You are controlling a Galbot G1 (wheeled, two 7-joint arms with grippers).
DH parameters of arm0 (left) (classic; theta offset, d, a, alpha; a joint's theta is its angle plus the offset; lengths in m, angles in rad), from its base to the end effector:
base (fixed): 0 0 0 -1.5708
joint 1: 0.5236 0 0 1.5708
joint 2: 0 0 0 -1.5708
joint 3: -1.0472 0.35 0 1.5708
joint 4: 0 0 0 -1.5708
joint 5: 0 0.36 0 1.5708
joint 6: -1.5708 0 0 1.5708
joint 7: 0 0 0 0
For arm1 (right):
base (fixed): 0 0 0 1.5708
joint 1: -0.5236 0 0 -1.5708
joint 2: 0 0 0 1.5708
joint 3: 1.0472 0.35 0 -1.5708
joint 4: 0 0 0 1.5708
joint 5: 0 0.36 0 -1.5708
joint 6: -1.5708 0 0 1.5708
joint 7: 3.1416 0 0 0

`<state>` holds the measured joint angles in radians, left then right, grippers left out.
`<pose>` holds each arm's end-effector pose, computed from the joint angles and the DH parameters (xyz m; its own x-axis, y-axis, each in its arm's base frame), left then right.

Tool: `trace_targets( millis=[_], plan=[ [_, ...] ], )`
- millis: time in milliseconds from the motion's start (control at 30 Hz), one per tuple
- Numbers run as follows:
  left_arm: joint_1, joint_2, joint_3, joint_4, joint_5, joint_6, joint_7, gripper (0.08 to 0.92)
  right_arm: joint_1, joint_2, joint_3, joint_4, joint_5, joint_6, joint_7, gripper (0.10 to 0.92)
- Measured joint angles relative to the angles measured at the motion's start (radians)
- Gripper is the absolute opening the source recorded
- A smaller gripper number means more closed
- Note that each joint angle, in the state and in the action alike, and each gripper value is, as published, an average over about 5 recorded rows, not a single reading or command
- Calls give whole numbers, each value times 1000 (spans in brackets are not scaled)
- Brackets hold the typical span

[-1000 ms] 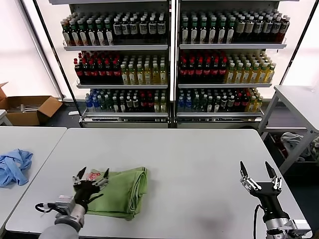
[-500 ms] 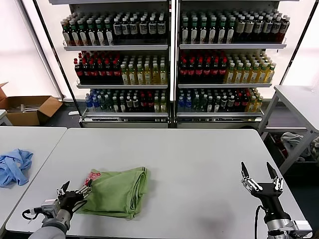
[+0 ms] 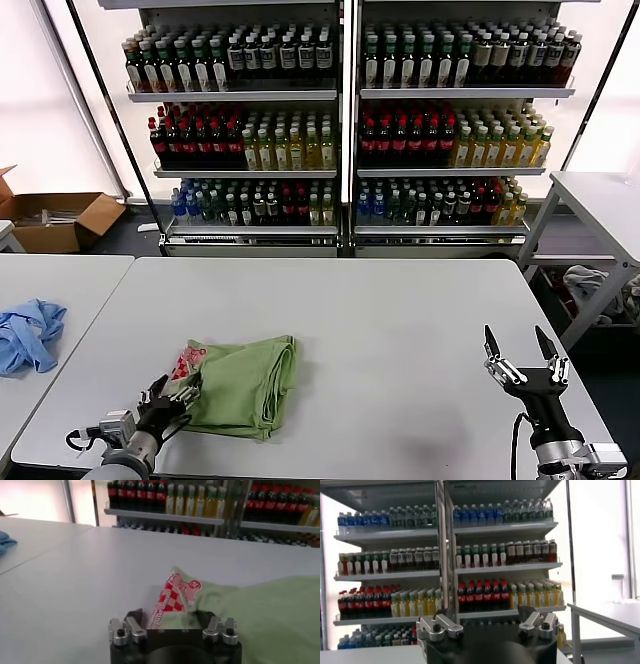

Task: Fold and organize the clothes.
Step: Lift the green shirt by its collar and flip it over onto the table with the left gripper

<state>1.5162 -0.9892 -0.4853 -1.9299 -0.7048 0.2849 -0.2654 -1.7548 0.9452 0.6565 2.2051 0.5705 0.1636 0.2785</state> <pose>0.2128 0.1120 -0.3251 -0.8779 -0.0030 0.4789 -0.0451 0.9961 -0.0765 0.1610 -0.1112 -0.2539 -0.9985 0.0157 -0.0516 0.0143 0.9995 0.0268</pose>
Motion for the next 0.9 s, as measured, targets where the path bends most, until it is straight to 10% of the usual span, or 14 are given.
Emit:
trace_targets(
  millis=[567,900],
  plan=[
    [8,47,57,13,36,-63,18,186,22,3,-7,2,0,1,5,823],
    [28,93,-35,-46,2,-51,-29,148,54,-5,-31,2,-3,-13,12,823]
  ],
)
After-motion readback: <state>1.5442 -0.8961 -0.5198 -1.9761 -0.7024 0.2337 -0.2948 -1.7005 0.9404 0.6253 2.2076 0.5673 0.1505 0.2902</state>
